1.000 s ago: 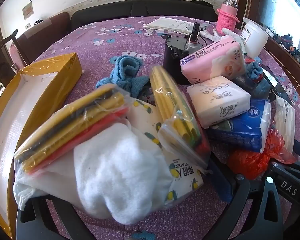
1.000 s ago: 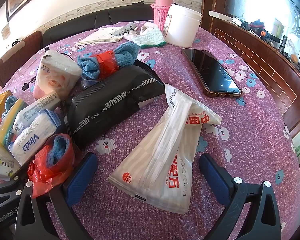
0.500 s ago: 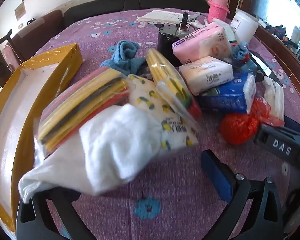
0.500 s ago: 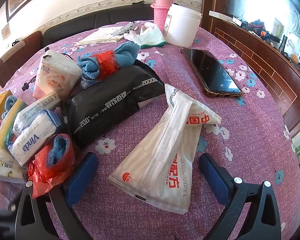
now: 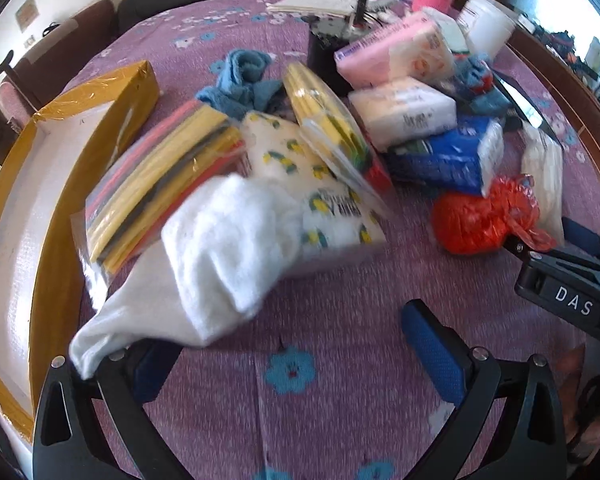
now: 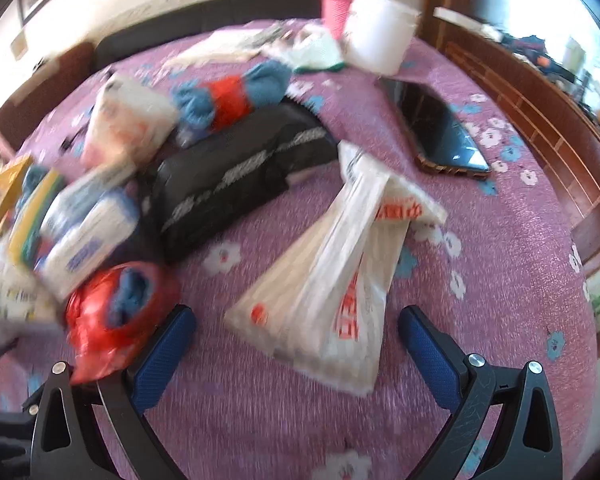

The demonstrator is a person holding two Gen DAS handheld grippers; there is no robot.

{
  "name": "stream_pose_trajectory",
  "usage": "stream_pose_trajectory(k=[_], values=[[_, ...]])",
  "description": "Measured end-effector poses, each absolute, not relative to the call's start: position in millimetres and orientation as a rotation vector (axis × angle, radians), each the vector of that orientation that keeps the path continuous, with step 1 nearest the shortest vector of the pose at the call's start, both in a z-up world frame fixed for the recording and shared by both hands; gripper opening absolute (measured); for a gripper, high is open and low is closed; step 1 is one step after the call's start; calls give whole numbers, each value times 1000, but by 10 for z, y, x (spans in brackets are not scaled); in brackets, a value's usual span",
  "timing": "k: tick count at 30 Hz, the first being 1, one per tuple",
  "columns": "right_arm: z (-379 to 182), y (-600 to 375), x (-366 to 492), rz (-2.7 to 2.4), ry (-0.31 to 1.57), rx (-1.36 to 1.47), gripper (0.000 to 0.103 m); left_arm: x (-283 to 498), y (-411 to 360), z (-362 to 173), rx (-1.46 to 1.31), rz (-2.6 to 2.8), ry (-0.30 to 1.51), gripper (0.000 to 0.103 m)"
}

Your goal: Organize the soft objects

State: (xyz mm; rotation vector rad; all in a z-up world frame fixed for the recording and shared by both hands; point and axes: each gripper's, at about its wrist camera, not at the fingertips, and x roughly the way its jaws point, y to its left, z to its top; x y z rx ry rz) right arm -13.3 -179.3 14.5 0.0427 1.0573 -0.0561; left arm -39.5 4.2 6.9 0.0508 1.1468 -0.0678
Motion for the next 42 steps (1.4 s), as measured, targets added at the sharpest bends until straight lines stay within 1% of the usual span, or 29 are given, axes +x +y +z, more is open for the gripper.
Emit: stream_pose_trajectory(k=[3,5,7,10,12,14,15,17,18,19,21,22,23,24,25,26,28,30,33,34,35,36,37,38,40,42], values=[[157,-1812,-277,0,1077,8,102,-551,45,77,64,-108,1141,103],[151,-1829,-402,12,1065,-3,102,-714,125,136,12,-178,1125,103],[160,-1815,-488,17,1079,-8,102,-893,287,276,-55,-226,1069,103],[225,-1846,-661,15,1096,-41,102,-1138,590,565,-90,-217,936,103],[413,-1803,-767,12,1019,-58,101,-1250,788,742,-75,-186,855,103],[711,-1808,-977,23,865,-47,102,-1302,938,847,-29,-134,806,103],[900,-1821,-1124,22,734,-31,102,-1271,976,870,-10,-109,803,103],[1102,-1858,-1304,24,543,17,102,-1266,1057,848,-5,-105,822,103],[1129,-1888,-1338,50,482,60,102,-1267,1121,831,-24,-119,831,103],[1116,-1848,-1256,49,497,73,102,-1265,1136,809,-47,-131,844,102],[1007,-1853,-1033,-16,607,74,102,-1266,1077,766,-66,-178,870,89],[942,-1897,-982,-26,611,108,102,-1245,986,739,-48,-216,885,75],[869,-1978,-952,-27,603,147,102,-1248,893,719,-27,-235,893,64],[804,-2040,-900,-36,608,173,102,-1215,779,680,1,-259,907,59],[725,-2095,-860,-48,621,197,102,-1178,680,639,26,-290,921,49],[641,-2164,-886,-55,629,227,102,-1125,586,595,48,-317,933,45],[552,-2289,-828,-55,656,281,101,-1019,454,529,97,-336,923,45],[563,-2325,-822,-63,635,301,101,-891,352,471,137,-341,920,45],[557,-2298,-827,-63,651,295,101,-680,238,288,175,-326,982,44],[566,-2285,-837,-66,648,288,101,-652,211,227,162,-349,1022,36],[575,-2272,-845,-59,643,282,101,-667,199,213,149,-369,1041,25],[580,-2266,-851,-55,640,277,101,-710,205,238,139,-391,1043,22],[587,-2262,-860,-56,636,276,101,-756,232,282,100,-435,1052,12],[591,-2270,-866,-59,631,279,101,-811,280,337,49,-477,1058,9],[588,-2286,-870,-57,632,290,101,-912,382,481,13,-487,1024,10],[579,-2296,-858,-53,638,299,101,-946,454,564,15,-470,990,23]])
